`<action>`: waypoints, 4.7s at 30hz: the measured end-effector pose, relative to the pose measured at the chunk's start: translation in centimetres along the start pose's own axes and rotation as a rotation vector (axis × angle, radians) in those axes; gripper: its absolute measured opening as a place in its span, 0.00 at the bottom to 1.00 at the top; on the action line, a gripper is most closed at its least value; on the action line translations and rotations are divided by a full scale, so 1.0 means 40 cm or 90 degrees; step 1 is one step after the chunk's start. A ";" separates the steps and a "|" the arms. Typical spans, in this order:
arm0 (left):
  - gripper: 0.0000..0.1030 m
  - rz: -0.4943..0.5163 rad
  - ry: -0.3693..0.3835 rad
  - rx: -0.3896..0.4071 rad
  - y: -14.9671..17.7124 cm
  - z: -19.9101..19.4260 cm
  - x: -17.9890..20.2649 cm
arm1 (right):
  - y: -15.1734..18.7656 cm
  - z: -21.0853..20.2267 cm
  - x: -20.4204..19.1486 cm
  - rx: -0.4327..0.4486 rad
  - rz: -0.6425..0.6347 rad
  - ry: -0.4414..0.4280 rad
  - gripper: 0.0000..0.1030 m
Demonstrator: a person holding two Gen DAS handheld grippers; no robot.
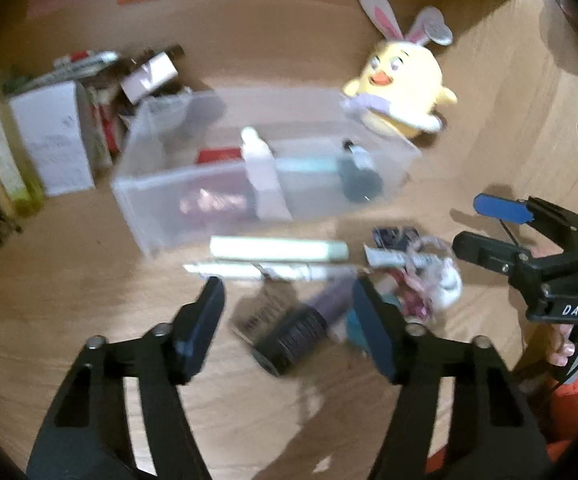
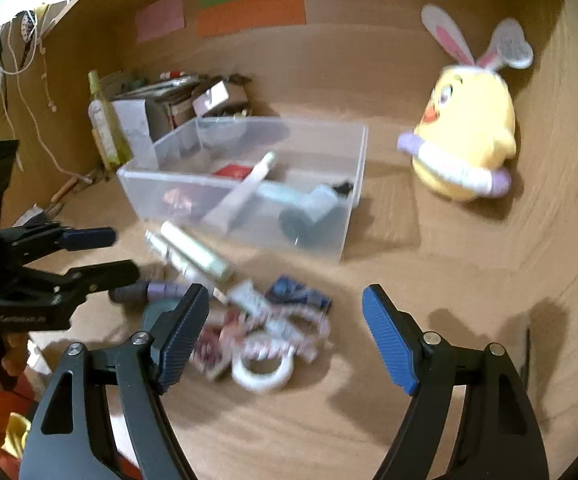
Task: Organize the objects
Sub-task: 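Grasp purple tube with left tool while right tool grasps white tape roll, then drop purple tube into bin with left tool while right tool drops tape roll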
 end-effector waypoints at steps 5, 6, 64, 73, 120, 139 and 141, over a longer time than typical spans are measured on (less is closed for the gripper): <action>0.40 0.005 0.023 -0.031 0.040 0.028 0.022 | 0.068 0.008 -0.009 -0.024 0.007 -0.009 0.74; 0.39 0.006 0.024 -0.033 0.046 0.030 0.025 | 0.078 0.010 -0.012 -0.027 0.005 -0.009 0.74; 0.24 -0.073 0.048 0.075 0.001 -0.113 -0.017 | 0.076 -0.073 -0.037 -0.020 0.002 -0.097 0.34; 0.08 -0.077 0.056 0.075 -0.037 -0.097 -0.026 | 0.119 0.049 -0.016 -0.107 0.049 -0.113 0.34; 0.24 -0.049 0.038 0.040 -0.048 -0.039 -0.014 | -0.085 -0.010 -0.040 0.029 0.039 -0.102 0.34; 0.24 -0.102 -0.066 0.153 -0.296 -0.124 -0.210 | -0.314 0.152 -0.065 0.032 0.010 -0.058 0.34; 0.24 -0.104 -0.076 0.127 -0.298 -0.086 -0.229 | -0.305 0.196 -0.070 0.003 0.009 -0.063 0.34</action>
Point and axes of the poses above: each gripper's, at about its wrist camera, not at the fingertips, and z roughly the way its jaws point, x to its right, y to its underside, the point moved 8 cm from there along z, roughly the way its jaws point, and after that the axes turned 3 degrees about z, right-handed, at the moved point
